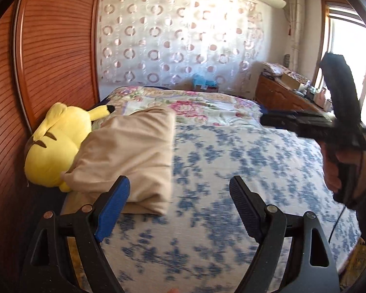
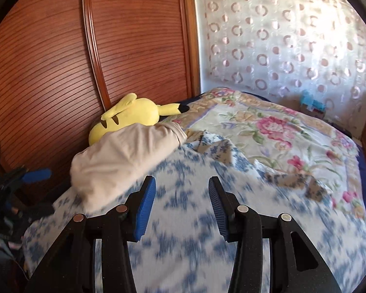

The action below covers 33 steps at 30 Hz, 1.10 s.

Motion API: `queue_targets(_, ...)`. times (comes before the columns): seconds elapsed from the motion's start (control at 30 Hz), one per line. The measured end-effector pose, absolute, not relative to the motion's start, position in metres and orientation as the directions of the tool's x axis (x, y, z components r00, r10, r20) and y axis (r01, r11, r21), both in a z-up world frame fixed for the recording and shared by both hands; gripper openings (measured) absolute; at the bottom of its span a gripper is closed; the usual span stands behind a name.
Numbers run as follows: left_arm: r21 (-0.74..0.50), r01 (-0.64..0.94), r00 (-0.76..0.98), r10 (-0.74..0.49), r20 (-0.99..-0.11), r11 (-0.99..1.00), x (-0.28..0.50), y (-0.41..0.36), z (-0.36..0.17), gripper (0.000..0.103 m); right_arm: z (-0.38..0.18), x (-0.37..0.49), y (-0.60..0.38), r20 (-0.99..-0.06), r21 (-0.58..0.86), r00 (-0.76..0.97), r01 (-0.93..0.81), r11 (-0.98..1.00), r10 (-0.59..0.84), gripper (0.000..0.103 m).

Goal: Fold small clothes

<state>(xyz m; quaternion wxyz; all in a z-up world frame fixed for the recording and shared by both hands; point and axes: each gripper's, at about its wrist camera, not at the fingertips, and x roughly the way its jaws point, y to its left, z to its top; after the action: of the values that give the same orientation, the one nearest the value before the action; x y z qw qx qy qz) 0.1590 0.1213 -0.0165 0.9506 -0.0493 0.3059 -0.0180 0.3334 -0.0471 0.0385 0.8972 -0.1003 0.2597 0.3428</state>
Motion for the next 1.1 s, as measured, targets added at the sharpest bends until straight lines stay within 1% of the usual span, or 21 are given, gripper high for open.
queue_targets(0.13,-0.093,0.041,0.823,-0.086,-0.562,0.995,0.149,0.093,-0.003,0.084,0.042,0.294,-0.084,-0.506,0.017,0.672,-0.619,0.785,0.541,0.058)
queue_targets(0.27,-0.06,0.075,0.834,-0.096,-0.543,0.995,0.138,0.064,0.009,0.084,0.049,0.251,-0.113,-0.461,0.005,0.733,-0.562,0.827,0.5,0.068)
queue_targets(0.43,-0.034,0.097,0.85,-0.101,-0.517,0.995,0.121,0.037,0.022,0.084,0.055,0.201,-0.138,-0.415,0.012,0.79,-0.492,0.871,0.451,0.076)
queue_targets(0.63,-0.002,0.091,0.868,-0.08,-0.49,0.996,0.1,0.014,0.036,0.084,0.057,0.158,-0.154,-0.354,0.017,0.85,-0.413,0.911,0.391,0.078)
queue_targets(0.77,-0.008,0.083,0.876,-0.077,-0.476,0.996,0.088,0.007,0.044,0.084,0.058,0.13,-0.16,-0.316,0.018,0.881,-0.365,0.931,0.352,0.078)
queue_targets(0.97,-0.019,0.084,0.887,-0.084,-0.455,0.996,0.077,0.0,0.055,0.084,0.052,0.101,-0.162,-0.286,0.021,0.906,-0.319,0.947,0.312,0.078)
queue_targets(1.1,-0.015,0.086,0.89,-0.083,-0.448,0.996,0.072,-0.005,0.059,0.084,0.045,0.099,-0.16,-0.286,0.031,0.909,-0.309,0.95,0.305,0.078)
